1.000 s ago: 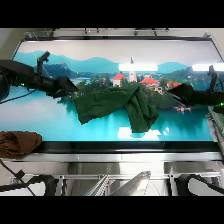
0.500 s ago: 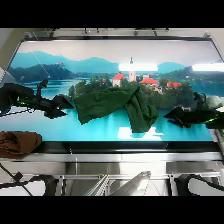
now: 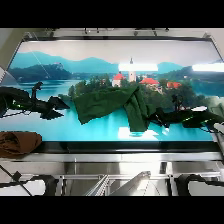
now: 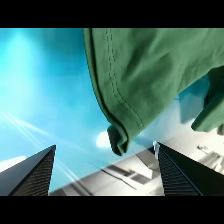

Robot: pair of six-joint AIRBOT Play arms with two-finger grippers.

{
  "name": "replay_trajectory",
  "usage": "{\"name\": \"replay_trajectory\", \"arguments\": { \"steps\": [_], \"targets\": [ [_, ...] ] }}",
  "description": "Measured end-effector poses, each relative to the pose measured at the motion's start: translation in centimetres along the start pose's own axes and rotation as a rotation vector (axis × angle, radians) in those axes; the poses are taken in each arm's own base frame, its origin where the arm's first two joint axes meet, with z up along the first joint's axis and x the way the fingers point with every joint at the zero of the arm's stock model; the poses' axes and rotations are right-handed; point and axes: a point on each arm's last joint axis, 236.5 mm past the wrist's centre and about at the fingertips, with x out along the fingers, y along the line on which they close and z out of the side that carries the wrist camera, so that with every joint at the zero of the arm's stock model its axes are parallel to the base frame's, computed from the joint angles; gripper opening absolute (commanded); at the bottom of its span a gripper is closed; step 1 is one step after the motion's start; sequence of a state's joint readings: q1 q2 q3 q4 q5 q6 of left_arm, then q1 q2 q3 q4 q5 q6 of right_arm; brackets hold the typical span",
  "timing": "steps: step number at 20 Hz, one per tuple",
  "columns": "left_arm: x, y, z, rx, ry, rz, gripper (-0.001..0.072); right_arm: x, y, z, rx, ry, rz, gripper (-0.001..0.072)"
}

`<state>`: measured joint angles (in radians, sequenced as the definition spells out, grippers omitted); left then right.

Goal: Fold the shirts.

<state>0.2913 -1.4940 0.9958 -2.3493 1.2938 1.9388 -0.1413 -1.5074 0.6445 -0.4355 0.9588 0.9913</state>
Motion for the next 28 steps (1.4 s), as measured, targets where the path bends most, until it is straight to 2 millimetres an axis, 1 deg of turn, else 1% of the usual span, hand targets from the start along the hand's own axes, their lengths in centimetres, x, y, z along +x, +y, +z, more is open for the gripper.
{"name": "replay_trajectory", "arguments": {
  "steps": [3, 6, 7, 10, 11, 14, 17, 19, 20, 21, 22, 23, 24, 25, 26, 28],
  "targets": [
    [0.8, -0.3, 1.4, 0.025, -0.057, 0.028, 0.0712, 0.3, 0.5, 0.2, -0.01, -0.006, 0.02, 0.0029],
    [3.1, -1.4, 2.2, 0.068, -0.078, 0.055, 0.0713, 0.4, 0.8, 0.2, -0.016, -0.009, 0.03, 0.0028],
    [4.2, -1.6, 2.0, 0.08, -0.066, 0.062, 0.0713, 0.4, 0.8, 0.2, -0.018, -0.01, 0.032, 0.0028],
    [7.3, -1.6, 1.3, 0.068, -0.012, 0.067, 0.071, 0.4, 1.0, 0.2, -0.022, -0.008, 0.038, 0.0028],
    [8.1, -1.5, 1.1, 0.055, 0.001, 0.064, 0.0694, 0.4, 1.0, 0.1, -0.027, -0.004, 0.041, 0.0028],
    [9.5, -1.5, 0.8, 0.018, 0.021, 0.048, 0.0693, 0.4, 1.4, -0.4, -0.037, 0.018, 0.06, 0.0028],
    [10.0, -2.0, 0.9, 0.018, 0.03, 0.035, 0.0695, 0.4, 1.9, -0.6, -0.041, 0.027, 0.079, 0.0028],
    [9.6, -2.5, 1.1, 0.038, 0.047, 0.03, 0.0694, 0.4, 2.0, -0.7, -0.043, 0.03, 0.085, 0.0028],
    [9.0, -2.4, 1.3, 0.056, 0.059, 0.035, 0.0694, 0.4, 2.1, -0.7, -0.042, 0.03, 0.088, 0.0028],
    [8.0, -2.0, 1.3, 0.07, 0.084, 0.046, 0.0694, 0.4, 2.1, -0.7, -0.043, 0.031, 0.089, 0.0028],
    [6.9, -1.3, 1.6, 0.078, 0.089, 0.063, 0.0693, 0.4, 2.1, -0.7, -0.045, 0.031, 0.089, 0.0028],
    [5.6, -0.6, 2.2, 0.073, 0.084, 0.069, 0.0657, 0.4, 2.2, -0.8, -0.045, 0.032, 0.091, 0.0028],
    [4.4, -0.3, 2.5, 0.055, 0.085, 0.055, 0.0484, 0.4, 2.2, -0.8, -0.049, 0.032, 0.092, 0.0028],
    [3.1, 0.2, 3.0, 0.034, 0.072, 0.042, 0.0328, 0.4, 2.2, -0.8, -0.052, 0.032, 0.093, 0.0028],
    [2.1, 0.9, 3.3, 0.012, 0.06, 0.034, 0.0288, 0.4, 2.2, -0.8, -0.052, 0.032, 0.093, 0.0028],
    [0.8, 1.5, 4.2, -0.024, 0.031, -0.004, 0.0289, 0.4, 2.2, -0.8, -0.056, 0.033, 0.094, 0.0028]
  ]
}}
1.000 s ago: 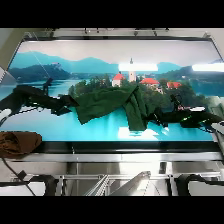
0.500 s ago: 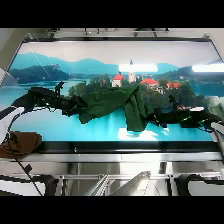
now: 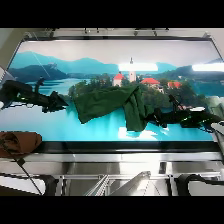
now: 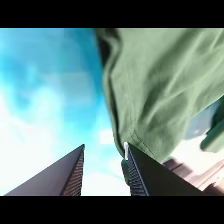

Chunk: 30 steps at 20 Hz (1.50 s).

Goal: Fold the shirts.

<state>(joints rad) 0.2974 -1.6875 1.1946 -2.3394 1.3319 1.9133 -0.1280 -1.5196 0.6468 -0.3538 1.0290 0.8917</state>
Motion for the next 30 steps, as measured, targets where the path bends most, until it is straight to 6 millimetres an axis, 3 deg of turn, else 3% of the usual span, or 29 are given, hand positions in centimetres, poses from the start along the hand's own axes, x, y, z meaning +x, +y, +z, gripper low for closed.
{"name": "replay_trajectory", "arguments": {
  "steps": [3, 8, 11, 16, 18, 21, 24, 26, 28, 30],
  "targets": [
    [0.3, 0.4, 0.7, -0.025, -0.004, -0.059, 0.0289, 0.0, 0.0, 0.0, -0.003, 0.0, 0.0, 0.0028],
    [3.8, 0.2, 1.9, -0.021, 0.036, -0.108, 0.0297, 0.0, 0.0, 0.0, -0.003, 0.0, 0.0, 0.0028],
    [5.8, -1.3, 2.9, 0.017, 0.064, -0.126, 0.0297, 0.0, 0.0, 0.0, -0.003, 0.0, 0.0, 0.0028],
    [9.4, -4.1, 2.7, 0.074, 0.148, -0.141, 0.0289, 0.0, 0.0, 0.0, -0.003, 0.0, 0.001, 0.0028],
    [10.5, -4.3, 2.3, 0.098, 0.173, -0.121, 0.0025, 0.0, 0.0, 0.0, -0.003, 0.0, 0.001, 0.0028],
    [10.7, -4.9, 1.8, 0.124, 0.194, -0.124, 0.0023, -0.1, 0.3, -0.2, -0.007, 0.006, 0.008, 0.0027],
    [8.8, -5.8, 0.4, 0.163, 0.241, -0.132, 0.0023, -1.0, 1.9, -0.3, -0.045, 0.004, 0.037, 0.0026],
    [5.5, -8.5, -0.4, 0.223, 0.24, -0.182, 0.0024, -2.8, 4.3, -0.2, -0.106, -0.027, 0.081, 0.0027],
    [1.1, -12.8, -2.1, 0.333, 0.231, -0.271, 0.0025, -6.3, 9.1, 0.0, -0.204, -0.1, 0.184, 0.0027],
    [-4.9, -18.8, -4.7, 0.504, 0.162, -0.39, 0.0026, -12.1, 16.5, -0.8, -0.368, -0.225, 0.378, 0.0028]
  ]
}}
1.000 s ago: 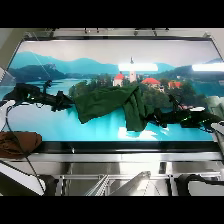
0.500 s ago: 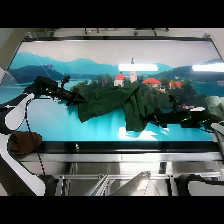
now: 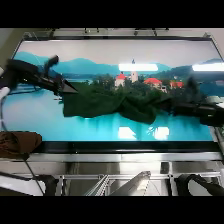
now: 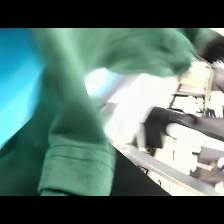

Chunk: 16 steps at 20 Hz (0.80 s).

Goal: Fold the shirts.

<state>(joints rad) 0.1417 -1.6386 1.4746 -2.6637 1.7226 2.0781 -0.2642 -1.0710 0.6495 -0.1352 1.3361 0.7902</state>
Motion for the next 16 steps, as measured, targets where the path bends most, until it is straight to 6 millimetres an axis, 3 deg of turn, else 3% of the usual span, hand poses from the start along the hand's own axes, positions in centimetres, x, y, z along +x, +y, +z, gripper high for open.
{"name": "replay_trajectory", "arguments": {
  "steps": [2, 3, 4, 6, 8, 10, 12, 14, 16],
  "targets": [
    [-3.5, -9.9, -1.0, 0.272, -0.096, -0.038, 0.0026, -4.4, 11.3, 2.2, -0.235, -0.181, 0.23, 0.0028],
    [-5.0, -14.1, -2.2, 0.409, -0.14, -0.022, 0.0027, -6.9, 16.8, 2.1, -0.373, -0.267, 0.306, 0.0028],
    [-6.2, -18.0, -3.7, 0.54, -0.181, 0.01, 0.0027, -8.8, 20.9, 1.4, -0.5, -0.332, 0.327, 0.0028],
    [-8.2, -24.8, -7.1, 0.781, -0.273, 0.104, 0.0027, -10.8, 26.5, -0.5, -0.696, -0.422, 0.272, 0.0028],
    [-9.7, -28.9, -9.4, 0.941, -0.365, 0.228, 0.0028, -11.7, 30.1, -1.3, -0.831, -0.512, 0.186, 0.0028],
    [-10.9, -30.7, -10.0, 1.005, -0.441, 0.318, 0.0027, -12.3, 31.4, -0.8, -0.887, -0.58, 0.102, 0.0028],
    [-11.5, -30.1, -9.0, 0.976, -0.474, 0.317, 0.0028, -12.8, 29.9, 1.3, -0.857, -0.605, 0.01, 0.0028],
    [-11.1, -26.8, -7.1, 0.861, -0.45, 0.224, 0.0029, -13.2, 25.5, 4.3, -0.746, -0.586, -0.074, 0.0028],
    [-9.1, -21.1, -5.0, 0.685, -0.377, 0.131, 0.0033, -12.6, 19.3, 6.7, -0.574, -0.535, -0.104, 0.0029]
  ]
}}
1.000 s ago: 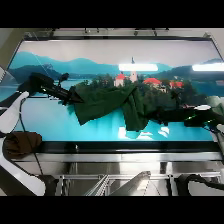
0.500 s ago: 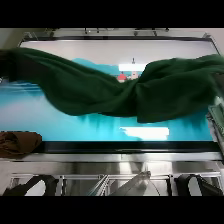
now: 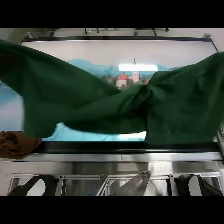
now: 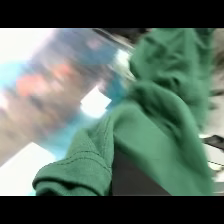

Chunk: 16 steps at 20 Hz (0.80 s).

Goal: Fold the shirts.

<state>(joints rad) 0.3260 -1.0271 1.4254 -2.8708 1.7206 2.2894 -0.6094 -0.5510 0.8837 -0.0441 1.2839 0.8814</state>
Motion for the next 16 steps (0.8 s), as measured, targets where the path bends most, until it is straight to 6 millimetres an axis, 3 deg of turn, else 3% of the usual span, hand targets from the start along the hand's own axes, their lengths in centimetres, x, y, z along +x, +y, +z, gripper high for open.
{"name": "replay_trajectory", "arguments": {
  "steps": [1, 2, 3, 4, 5, 7, 9, 12, 16],
  "targets": [
    [1.9, 2.7, -2.0, -0.105, 0.04, -0.041, 0.0035, 0.9, -3.3, -1.9, 0.09, 0.045, -0.02, 0.003],
    [4.1, 5.6, -4.4, -0.206, 0.087, -0.07, 0.0102, 1.9, -6.6, -4.2, 0.182, 0.084, -0.044, 0.0093],
    [6.2, 8.3, -6.8, -0.301, 0.127, -0.086, 0.0368, 3.0, -10.1, -7.2, 0.28, 0.126, -0.08, 0.0351],
    [8.4, 11.1, -9.4, -0.4, 0.168, -0.091, 0.0625, 3.9, -13.4, -10.4, 0.364, 0.169, -0.128, 0.0487],
    [10.3, 13.3, -12.1, -0.493, 0.213, -0.105, 0.0714, 4.5, -16.3, -13.7, 0.431, 0.215, -0.176, 0.0487],
    [13.0, 16.5, -16.4, -0.663, 0.282, -0.15, 0.0714, 5.0, -20.7, -19.1, 0.531, 0.298, -0.254, 0.0487],
    [14.6, 17.7, -18.4, -0.797, 0.314, -0.25, 0.0715, 4.8, -23.7, -22.6, 0.594, 0.353, -0.307, 0.0485],
    [15.0, 18.1, -18.7, -0.865, 0.34, -0.349, 0.0715, 3.9, -25.7, -23.6, 0.631, 0.374, -0.322, 0.0483],
    [13.5, 17.3, -19.5, -0.874, 0.418, -0.337, 0.0715, 1.0, -26.9, -24.7, 0.642, 0.451, -0.381, 0.0484]
  ]
}}
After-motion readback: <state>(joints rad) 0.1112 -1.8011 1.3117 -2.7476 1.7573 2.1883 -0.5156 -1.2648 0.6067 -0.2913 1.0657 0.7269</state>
